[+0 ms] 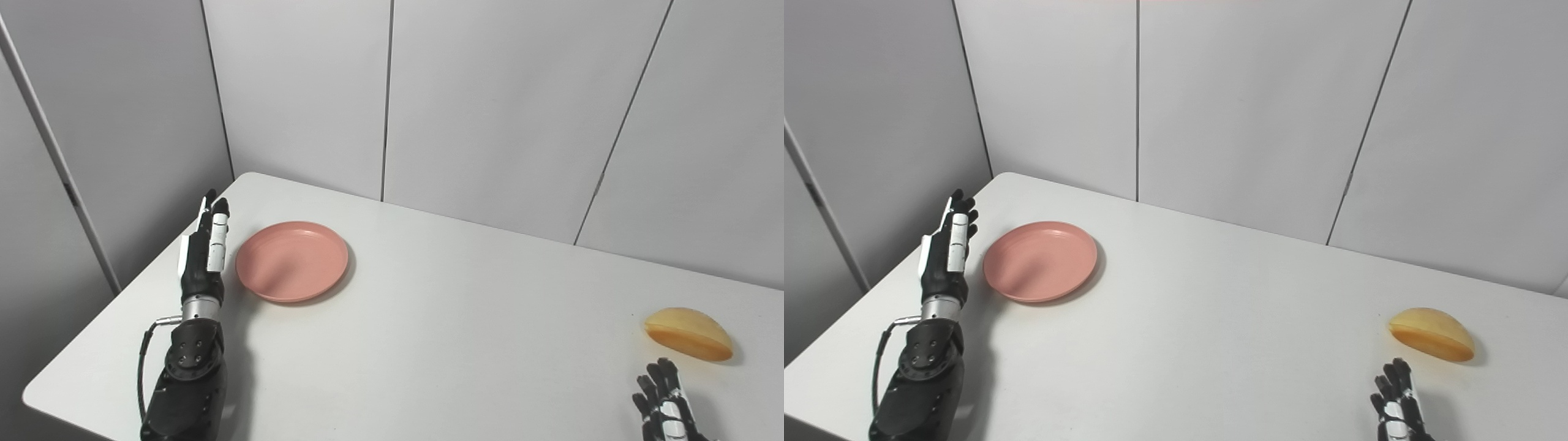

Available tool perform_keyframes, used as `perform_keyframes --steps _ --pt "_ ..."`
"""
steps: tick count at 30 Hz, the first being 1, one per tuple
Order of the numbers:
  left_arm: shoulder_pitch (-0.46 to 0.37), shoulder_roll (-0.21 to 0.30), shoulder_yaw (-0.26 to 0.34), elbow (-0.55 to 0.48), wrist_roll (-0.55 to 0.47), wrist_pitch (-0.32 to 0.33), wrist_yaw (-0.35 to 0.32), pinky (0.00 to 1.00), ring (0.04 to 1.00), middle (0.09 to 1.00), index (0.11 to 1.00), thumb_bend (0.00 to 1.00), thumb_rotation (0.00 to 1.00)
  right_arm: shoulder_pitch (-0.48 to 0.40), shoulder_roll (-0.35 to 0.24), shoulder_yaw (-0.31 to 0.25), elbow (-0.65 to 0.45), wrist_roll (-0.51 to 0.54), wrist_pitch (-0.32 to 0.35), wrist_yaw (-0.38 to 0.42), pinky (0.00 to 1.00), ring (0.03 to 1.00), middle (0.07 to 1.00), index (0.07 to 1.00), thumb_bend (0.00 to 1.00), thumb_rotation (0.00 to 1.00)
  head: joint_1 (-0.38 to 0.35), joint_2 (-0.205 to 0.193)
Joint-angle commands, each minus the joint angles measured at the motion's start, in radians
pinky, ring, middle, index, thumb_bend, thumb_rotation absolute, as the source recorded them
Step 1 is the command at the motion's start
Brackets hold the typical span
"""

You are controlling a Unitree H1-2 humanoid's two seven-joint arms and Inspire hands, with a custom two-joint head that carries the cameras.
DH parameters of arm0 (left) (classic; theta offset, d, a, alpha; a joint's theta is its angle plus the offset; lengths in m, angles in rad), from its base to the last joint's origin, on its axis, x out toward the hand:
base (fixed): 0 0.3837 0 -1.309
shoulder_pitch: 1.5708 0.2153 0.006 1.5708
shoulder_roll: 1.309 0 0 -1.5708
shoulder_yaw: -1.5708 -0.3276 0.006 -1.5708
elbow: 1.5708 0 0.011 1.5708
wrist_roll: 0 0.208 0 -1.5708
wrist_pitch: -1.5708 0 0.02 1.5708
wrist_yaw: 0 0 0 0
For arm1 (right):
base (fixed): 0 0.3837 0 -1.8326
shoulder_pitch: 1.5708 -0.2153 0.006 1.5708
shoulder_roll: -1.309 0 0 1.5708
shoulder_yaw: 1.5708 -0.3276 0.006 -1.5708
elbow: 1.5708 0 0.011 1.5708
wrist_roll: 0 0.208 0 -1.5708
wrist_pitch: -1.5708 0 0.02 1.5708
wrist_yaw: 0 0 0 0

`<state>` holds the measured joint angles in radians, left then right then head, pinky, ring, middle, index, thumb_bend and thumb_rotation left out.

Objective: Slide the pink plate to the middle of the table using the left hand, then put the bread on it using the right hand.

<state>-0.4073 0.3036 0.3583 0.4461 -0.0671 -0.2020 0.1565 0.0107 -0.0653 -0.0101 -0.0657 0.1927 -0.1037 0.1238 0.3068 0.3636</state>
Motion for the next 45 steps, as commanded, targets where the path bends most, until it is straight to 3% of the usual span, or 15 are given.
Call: perform_keyframes --steps 1,5,16,27,36,45 --pt "-0.051 0.037 -0.001 0.014 -0.002 -0.056 0.007 0.96 0.952 0.955 0.955 0.77 1.00 -0.009 -0.005 -0.002 -0.040 0.008 -0.001 0.009 1.00 1.000 1.000 1.000 0.43 0.84 0.001 0.002" --pt "-0.065 0.045 -0.007 0.078 0.006 -0.086 0.014 0.95 0.948 0.948 0.943 0.81 1.00 -0.008 -0.006 0.000 -0.043 -0.012 -0.006 0.003 1.00 1.000 1.000 1.000 0.43 0.85 0.004 0.004" --pt "-0.089 0.051 -0.013 0.206 -0.014 -0.141 0.006 0.98 0.961 0.958 0.962 0.82 1.00 -0.002 -0.007 -0.001 -0.053 -0.007 0.006 0.006 1.00 1.000 1.000 1.000 0.44 0.86 0.008 0.006" --pt "-0.099 0.024 -0.035 0.244 -0.008 -0.133 0.037 0.97 0.955 0.953 0.947 0.76 1.00 0.008 -0.006 -0.004 -0.068 0.009 0.020 0.007 1.00 1.000 1.000 1.000 0.45 0.83 0.007 0.017" --pt "-0.097 0.012 -0.070 0.273 -0.027 -0.145 0.015 1.00 0.993 0.984 0.984 0.78 1.00 0.011 -0.006 -0.002 -0.076 0.008 0.028 0.005 1.00 1.000 1.000 1.000 0.50 0.83 0.008 0.023" --pt "-0.088 -0.010 -0.088 0.250 -0.045 -0.136 -0.007 1.00 0.998 0.996 0.997 0.74 1.00 0.010 -0.005 -0.003 -0.085 0.003 0.032 0.001 1.00 1.000 1.000 1.000 0.45 0.83 0.009 0.029"
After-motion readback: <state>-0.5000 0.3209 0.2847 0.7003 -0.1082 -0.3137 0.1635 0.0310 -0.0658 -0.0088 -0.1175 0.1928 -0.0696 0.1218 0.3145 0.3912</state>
